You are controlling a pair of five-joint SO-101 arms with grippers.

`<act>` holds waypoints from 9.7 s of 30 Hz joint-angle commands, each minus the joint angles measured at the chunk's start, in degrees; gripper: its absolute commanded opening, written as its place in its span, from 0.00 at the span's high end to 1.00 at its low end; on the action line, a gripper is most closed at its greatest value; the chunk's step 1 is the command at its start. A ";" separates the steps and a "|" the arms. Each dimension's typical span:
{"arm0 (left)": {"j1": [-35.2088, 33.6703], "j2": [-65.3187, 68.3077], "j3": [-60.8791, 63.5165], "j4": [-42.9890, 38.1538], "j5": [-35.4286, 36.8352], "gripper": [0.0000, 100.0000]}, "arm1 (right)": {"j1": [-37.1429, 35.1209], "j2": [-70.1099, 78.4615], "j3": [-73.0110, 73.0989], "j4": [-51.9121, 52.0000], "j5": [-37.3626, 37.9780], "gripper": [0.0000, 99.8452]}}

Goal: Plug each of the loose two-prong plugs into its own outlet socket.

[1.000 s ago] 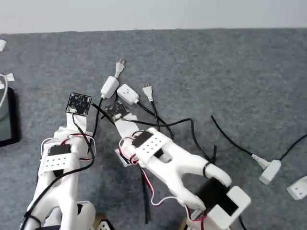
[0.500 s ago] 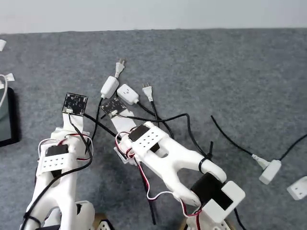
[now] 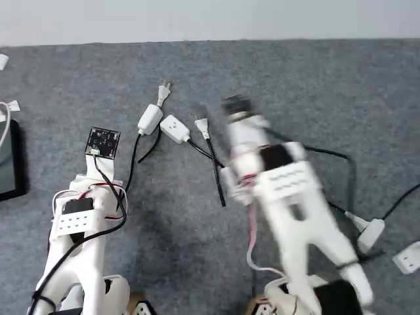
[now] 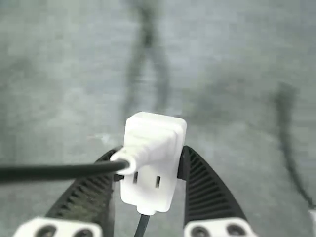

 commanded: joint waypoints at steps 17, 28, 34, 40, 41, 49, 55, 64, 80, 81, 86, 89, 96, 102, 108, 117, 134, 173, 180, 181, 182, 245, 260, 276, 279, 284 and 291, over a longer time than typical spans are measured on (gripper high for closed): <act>0.18 -0.44 -1.98 -2.64 5.89 0.95 | 48.66 21.32 -2.73 -13.49 14.51 0.82; 0.09 -0.44 -1.98 -2.46 11.25 0.85 | 40.04 27.47 -30.42 5.58 -0.70 0.94; 0.00 -0.44 -2.07 -2.55 11.34 0.85 | 30.20 27.47 -37.71 11.47 -3.16 0.95; 0.00 -0.53 -2.33 -2.64 11.52 0.85 | 13.76 28.18 -39.91 5.58 -2.90 0.99; -0.18 -0.53 -2.68 -2.64 11.52 0.85 | 10.68 28.44 -39.56 2.24 -2.81 0.99; -5.01 -0.44 -5.23 -2.55 15.03 0.85 | -7.87 44.26 -39.21 -22.73 -1.14 0.87; -5.54 -0.44 -5.76 -2.55 15.03 0.85 | -10.86 57.54 -51.43 -28.79 0.70 0.85; -5.54 -0.44 -5.76 -2.55 14.95 0.85 | -15.87 69.23 -69.01 -23.25 1.05 0.86; -5.63 -0.44 -5.58 -2.55 14.86 0.85 | -20.97 85.58 -89.76 -5.14 18.29 0.86; -5.63 -0.44 -5.58 -2.55 14.86 0.85 | -20.97 85.76 -91.25 -2.33 18.37 0.86; -5.63 -0.44 -5.58 -2.55 14.86 0.85 | -20.44 85.85 -95.30 5.49 18.37 0.86; -5.63 -0.44 -5.58 -2.55 14.77 0.85 | -20.44 85.85 -96.62 7.08 18.46 0.92; -5.63 -0.44 -5.58 -2.55 14.42 0.85 | -21.85 85.67 -99.96 17.80 22.68 0.98; -5.63 -0.44 -5.49 -2.55 11.78 0.85 | -24.57 85.76 -105.67 26.07 22.86 0.99; -5.63 -0.44 -5.49 -2.55 11.69 0.85 | -26.86 85.67 -101.80 28.35 21.98 0.99; -7.03 -0.44 -5.76 -2.55 11.96 0.85 | -25.80 76.88 -100.04 28.53 18.64 0.99; -7.03 -0.44 -5.76 -2.64 11.96 0.85 | -16.22 68.35 -78.24 13.49 18.37 0.99; -7.03 -0.53 -5.67 -2.64 11.69 0.85 | -27.03 68.44 -72.35 19.65 30.51 0.71; -7.03 -0.53 -5.76 -2.64 11.69 0.85 | -28.18 71.60 -72.44 14.81 30.68 0.71; -7.03 -0.53 -5.76 -2.64 11.69 0.85 | -28.18 72.31 -72.44 13.76 30.68 0.71; -7.12 -0.53 -5.76 -2.64 11.69 0.85 | -28.26 72.92 -72.44 12.62 30.68 0.71; -7.12 -0.53 -5.49 -2.64 11.60 0.85 | -26.68 85.76 -100.31 22.99 -7.12 0.85; -7.12 -0.53 -5.49 -2.64 11.60 0.85 | -25.54 78.37 -96.09 28.26 -6.86 0.68; -7.12 -0.53 -5.41 -2.55 11.60 0.85 | -22.81 84.09 -96.18 21.14 -6.77 0.86; -7.12 -0.53 -5.41 -2.55 11.60 0.85 | -22.20 84.88 -97.14 21.23 -8.00 0.97; -7.12 -0.53 -5.41 -2.55 11.60 0.85 | -20.00 84.79 -101.89 26.95 -18.20 0.99; -7.12 -0.53 -5.41 -2.55 11.60 0.85 | -20.97 83.56 -96.97 28.62 -29.10 0.99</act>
